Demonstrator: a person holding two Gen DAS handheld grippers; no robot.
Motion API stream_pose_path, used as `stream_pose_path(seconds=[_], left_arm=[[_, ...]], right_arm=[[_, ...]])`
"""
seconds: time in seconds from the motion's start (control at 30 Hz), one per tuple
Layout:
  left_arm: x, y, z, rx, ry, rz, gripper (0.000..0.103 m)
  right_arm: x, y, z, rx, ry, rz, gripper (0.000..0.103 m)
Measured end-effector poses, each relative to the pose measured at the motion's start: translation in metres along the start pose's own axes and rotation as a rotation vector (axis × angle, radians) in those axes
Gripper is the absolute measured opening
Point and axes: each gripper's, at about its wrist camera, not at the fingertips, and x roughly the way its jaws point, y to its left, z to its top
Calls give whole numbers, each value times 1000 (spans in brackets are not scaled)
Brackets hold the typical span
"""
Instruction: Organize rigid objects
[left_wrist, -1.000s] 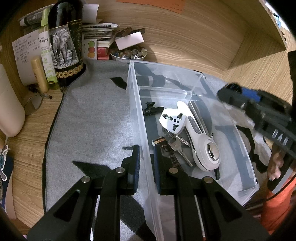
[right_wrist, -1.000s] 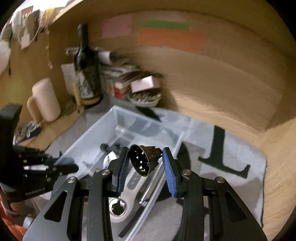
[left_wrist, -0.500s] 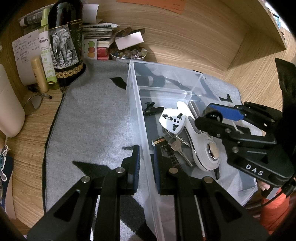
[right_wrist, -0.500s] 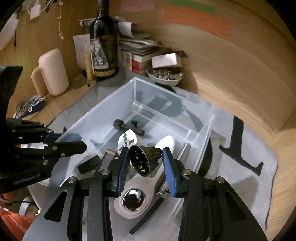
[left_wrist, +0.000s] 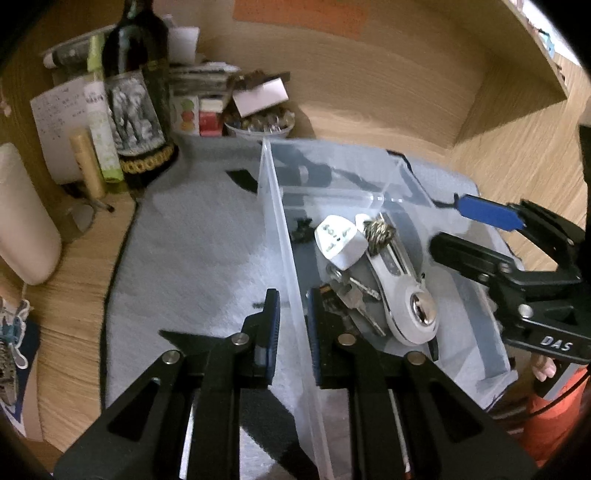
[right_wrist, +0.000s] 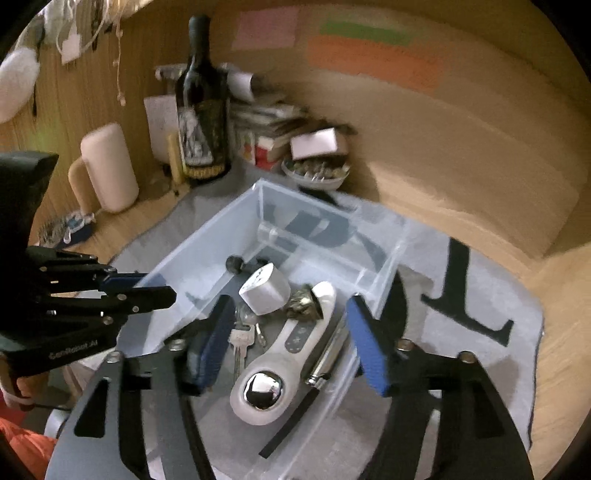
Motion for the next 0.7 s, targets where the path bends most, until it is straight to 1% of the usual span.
stream_pose_path(seconds=[0.03, 0.07, 0.1, 0.13, 0.2, 0.23, 0.27, 0.33, 0.37, 0.4, 0.43, 0.53, 0.6, 0.63, 0.7], left_arm=[[-4, 0, 1, -1, -13, 5, 29], [-8, 0, 2, 1, -31, 10, 32], [-13, -1, 2, 6, -48, 15, 38], [-18, -2, 3, 11, -66, 19, 41], [-28, -7, 2, 27, -100, 26, 45], [-34, -9, 2, 34, -116, 26, 50], [-40, -13, 2, 41, -139, 28, 52], [-53, -20, 1, 58, -186, 30, 61], [-58, -23, 3, 63, -205, 35, 63], [-65, -26, 2, 69, -233, 42, 67], [-72, -31, 1, 77, -263, 48, 75], [-91, -40, -2, 83, -337, 43, 88], [-101, -47, -3, 88, -379, 43, 92], [-107, -50, -5, 92, -400, 46, 95], [-116, -56, -8, 101, -447, 57, 99]], right_arm=[[-4, -1, 0, 6, -12, 0, 62], [-9, -2, 0, 12, -24, -1, 62], [-14, -3, -1, 19, -37, -5, 65], [-19, -5, -1, 27, -52, -9, 67], [-30, -8, -2, 45, -86, -19, 75], [-37, -10, -3, 55, -105, -26, 76], [-42, -11, -4, 63, -118, -31, 77], [-55, -15, -6, 86, -151, -45, 81], [-62, -17, -8, 97, -170, -51, 83], [-70, -19, -10, 110, -192, -60, 85], [-76, -20, -12, 119, -207, -69, 85], [-97, -22, -20, 142, -257, -95, 91], [-111, -23, -26, 155, -295, -117, 101], [-118, -23, -28, 158, -315, -130, 103], [-131, -22, -34, 159, -352, -155, 103]])
